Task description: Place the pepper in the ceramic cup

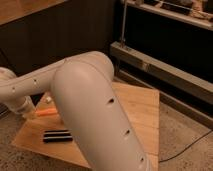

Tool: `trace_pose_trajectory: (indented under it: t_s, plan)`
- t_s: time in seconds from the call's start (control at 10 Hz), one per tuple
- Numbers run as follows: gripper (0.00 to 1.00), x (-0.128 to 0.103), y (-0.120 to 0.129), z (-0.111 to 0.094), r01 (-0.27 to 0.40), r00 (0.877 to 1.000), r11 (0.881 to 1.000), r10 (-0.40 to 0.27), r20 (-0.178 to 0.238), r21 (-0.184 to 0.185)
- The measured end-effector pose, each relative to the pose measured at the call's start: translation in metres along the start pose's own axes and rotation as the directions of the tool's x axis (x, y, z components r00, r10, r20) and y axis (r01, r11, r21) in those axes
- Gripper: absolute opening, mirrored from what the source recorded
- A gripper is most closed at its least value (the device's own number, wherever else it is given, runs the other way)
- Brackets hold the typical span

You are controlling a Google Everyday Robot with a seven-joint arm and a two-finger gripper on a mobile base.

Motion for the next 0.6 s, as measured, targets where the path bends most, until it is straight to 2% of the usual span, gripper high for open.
trace_pose_trajectory:
  t_s: [0.6]
  plan:
    - [0.07,0.016,0.003,0.002,-0.034,0.999,0.999,0.033,0.024,0.020]
